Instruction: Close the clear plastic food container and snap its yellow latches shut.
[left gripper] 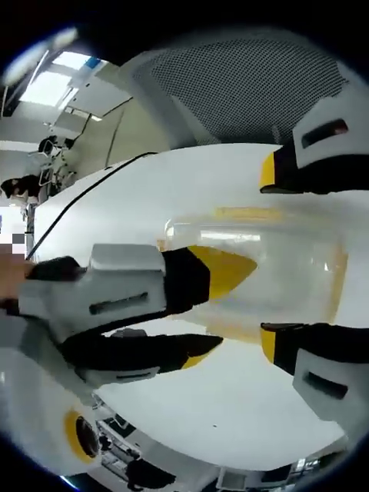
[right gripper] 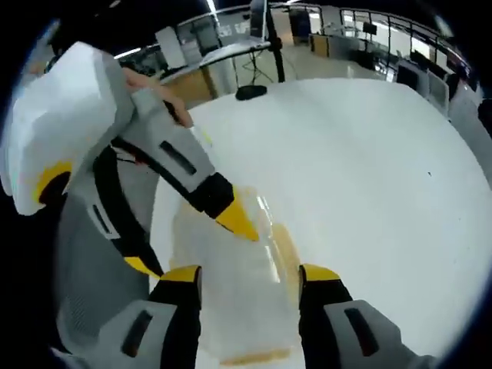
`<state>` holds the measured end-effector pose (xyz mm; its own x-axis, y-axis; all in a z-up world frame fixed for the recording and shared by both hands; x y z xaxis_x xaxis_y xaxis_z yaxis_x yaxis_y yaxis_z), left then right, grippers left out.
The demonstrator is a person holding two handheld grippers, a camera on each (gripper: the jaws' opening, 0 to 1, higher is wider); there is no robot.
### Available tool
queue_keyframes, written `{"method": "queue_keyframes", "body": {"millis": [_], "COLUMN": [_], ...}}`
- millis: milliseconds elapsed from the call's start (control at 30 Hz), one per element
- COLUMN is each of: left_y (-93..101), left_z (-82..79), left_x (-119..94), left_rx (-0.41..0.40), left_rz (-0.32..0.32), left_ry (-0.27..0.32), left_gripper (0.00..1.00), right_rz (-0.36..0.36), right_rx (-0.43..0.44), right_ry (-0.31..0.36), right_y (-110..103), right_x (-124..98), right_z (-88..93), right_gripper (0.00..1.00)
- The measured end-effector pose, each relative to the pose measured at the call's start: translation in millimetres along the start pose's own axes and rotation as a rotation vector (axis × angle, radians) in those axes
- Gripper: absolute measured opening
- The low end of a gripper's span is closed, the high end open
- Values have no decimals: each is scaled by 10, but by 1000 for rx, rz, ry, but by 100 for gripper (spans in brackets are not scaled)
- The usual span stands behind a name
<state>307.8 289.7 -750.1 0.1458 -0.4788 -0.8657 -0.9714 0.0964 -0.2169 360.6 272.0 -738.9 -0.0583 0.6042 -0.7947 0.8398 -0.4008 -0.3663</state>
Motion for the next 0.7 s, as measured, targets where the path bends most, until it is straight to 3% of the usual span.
{"method": "queue_keyframes", "body": {"millis": [167, 400, 533, 700], "left_y": [2, 14, -17, -61], "left_z": [-19, 2, 13, 2], "left_x": [22, 35, 43, 44], "left_rx": [-17, 10, 43, 21], "left_rz": [-32, -45, -64, -65], "left_ry": [-16, -46, -87, -99], "left_gripper": [70, 70, 64, 61], "right_rz": [4, -18, -24, -46], "right_rx": [-75, -119, -140, -137], "right_ry": [-119, -179, -217, -247], "right_y": [70, 49, 69, 87], "right_x": [55, 117, 143, 140], "right_z": [104, 65, 80, 76], "right_gripper": [49, 49, 48, 47]}}
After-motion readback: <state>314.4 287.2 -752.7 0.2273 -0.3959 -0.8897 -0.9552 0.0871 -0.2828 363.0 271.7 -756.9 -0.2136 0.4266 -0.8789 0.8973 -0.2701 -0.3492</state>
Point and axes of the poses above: the point that each gripper's makers call its tool centre point, and the gripper's own axes: x roughly forward along the fingers, y roughly to its right, z roughly out of its underside, the point moved 2 cm from there along -x, roughly backward along the fingers, and after that the axes turned 12 degrees about x, right-handed, at the moved point
